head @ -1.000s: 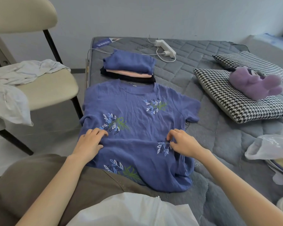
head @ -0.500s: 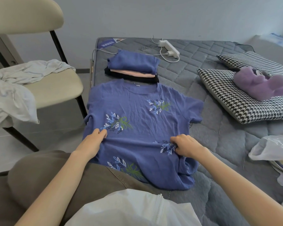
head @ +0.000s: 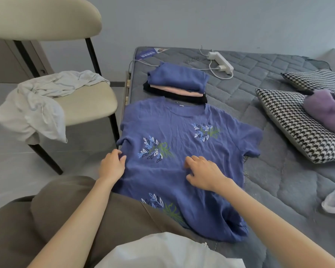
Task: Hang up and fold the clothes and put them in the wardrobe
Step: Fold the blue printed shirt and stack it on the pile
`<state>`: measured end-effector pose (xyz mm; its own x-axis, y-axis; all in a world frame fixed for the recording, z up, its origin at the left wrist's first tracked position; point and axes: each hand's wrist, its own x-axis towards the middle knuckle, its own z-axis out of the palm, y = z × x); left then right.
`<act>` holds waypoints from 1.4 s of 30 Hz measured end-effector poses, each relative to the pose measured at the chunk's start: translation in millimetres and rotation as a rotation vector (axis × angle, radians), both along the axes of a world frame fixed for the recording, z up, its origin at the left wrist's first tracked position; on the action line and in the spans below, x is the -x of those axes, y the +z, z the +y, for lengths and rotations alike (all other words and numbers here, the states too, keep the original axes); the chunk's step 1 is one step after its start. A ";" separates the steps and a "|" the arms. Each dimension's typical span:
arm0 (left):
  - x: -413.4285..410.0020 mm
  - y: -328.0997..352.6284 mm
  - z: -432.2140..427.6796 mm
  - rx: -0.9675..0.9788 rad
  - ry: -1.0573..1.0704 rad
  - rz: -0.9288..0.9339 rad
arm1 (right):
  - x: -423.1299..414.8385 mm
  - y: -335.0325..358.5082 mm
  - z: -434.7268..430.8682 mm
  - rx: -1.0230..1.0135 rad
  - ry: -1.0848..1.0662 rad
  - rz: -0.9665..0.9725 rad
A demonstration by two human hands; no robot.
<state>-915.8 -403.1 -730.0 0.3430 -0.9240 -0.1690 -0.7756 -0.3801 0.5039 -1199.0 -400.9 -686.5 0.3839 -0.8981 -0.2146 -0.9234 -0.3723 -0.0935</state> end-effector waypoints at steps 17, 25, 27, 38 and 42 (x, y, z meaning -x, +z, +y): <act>-27.1 -7.3 3.3 -0.354 0.158 0.154 | -93.5 -21.0 -29.4 -0.038 0.153 -0.164; -26.2 -14.7 -24.3 -0.223 0.351 0.524 | -98.8 -19.1 -51.5 0.040 0.068 -0.238; -23.8 -14.2 -39.0 -0.165 0.430 0.708 | -97.7 -19.9 -59.0 0.083 0.050 -0.270; -28.5 -30.9 -84.3 -0.071 0.680 1.389 | -101.2 -44.9 -80.9 0.082 0.054 -0.324; -33.2 -35.5 -89.6 -0.013 0.819 1.262 | -103.0 -50.7 -85.8 0.113 0.038 -0.341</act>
